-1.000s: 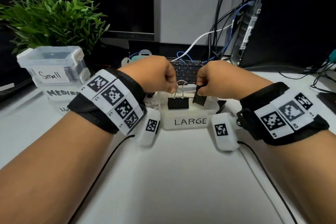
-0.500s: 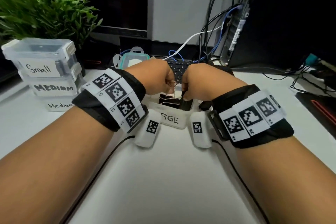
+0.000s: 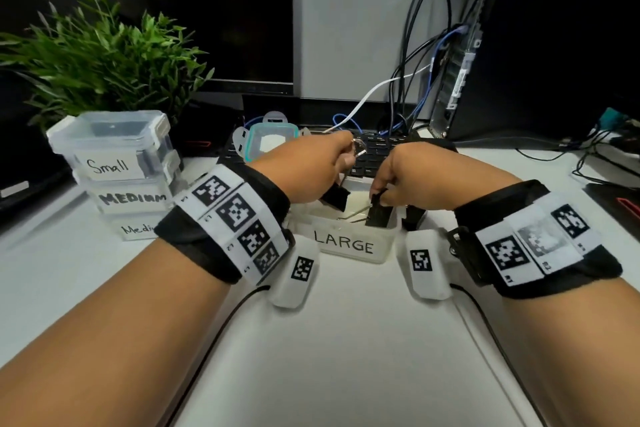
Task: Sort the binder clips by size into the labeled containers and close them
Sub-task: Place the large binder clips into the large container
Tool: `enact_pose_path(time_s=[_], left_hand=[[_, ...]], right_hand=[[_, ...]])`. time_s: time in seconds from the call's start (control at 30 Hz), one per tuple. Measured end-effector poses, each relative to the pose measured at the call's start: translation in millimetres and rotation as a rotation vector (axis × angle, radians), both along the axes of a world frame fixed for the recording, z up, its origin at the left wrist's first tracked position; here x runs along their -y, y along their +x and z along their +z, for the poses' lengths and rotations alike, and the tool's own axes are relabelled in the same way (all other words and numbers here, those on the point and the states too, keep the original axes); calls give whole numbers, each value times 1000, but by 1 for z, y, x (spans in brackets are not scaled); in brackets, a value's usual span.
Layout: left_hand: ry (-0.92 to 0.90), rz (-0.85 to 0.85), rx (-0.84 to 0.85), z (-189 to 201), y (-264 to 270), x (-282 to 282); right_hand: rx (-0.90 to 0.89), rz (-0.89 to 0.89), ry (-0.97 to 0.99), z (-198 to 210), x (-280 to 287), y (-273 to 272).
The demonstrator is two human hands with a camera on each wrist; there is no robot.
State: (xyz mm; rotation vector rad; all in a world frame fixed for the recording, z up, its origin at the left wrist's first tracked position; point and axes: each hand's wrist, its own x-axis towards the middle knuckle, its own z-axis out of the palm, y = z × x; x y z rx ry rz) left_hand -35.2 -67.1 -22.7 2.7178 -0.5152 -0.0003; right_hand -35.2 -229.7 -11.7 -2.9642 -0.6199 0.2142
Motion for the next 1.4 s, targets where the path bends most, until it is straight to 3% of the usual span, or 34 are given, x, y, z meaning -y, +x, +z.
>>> enact_pose_path(time_s=[0.33,0.53,1.0,1.23,1.4], left_hand=[[232,-27,-124,3,-9,0],[204,-10,-23,7,-6,-3],[256,60,19,1,-1,-9],[194,54,-88,-4,-1,-11],[306,39,-150,-2,-5,-7]], right_hand=[[8,50,-22,-2,1,1],[20,23,-40,-1,3,1],[-12,-9,-36,-3,-2,-4],[-8,-25,19,-3,-2,-3],[10,-3,38,-4,-3,-2]])
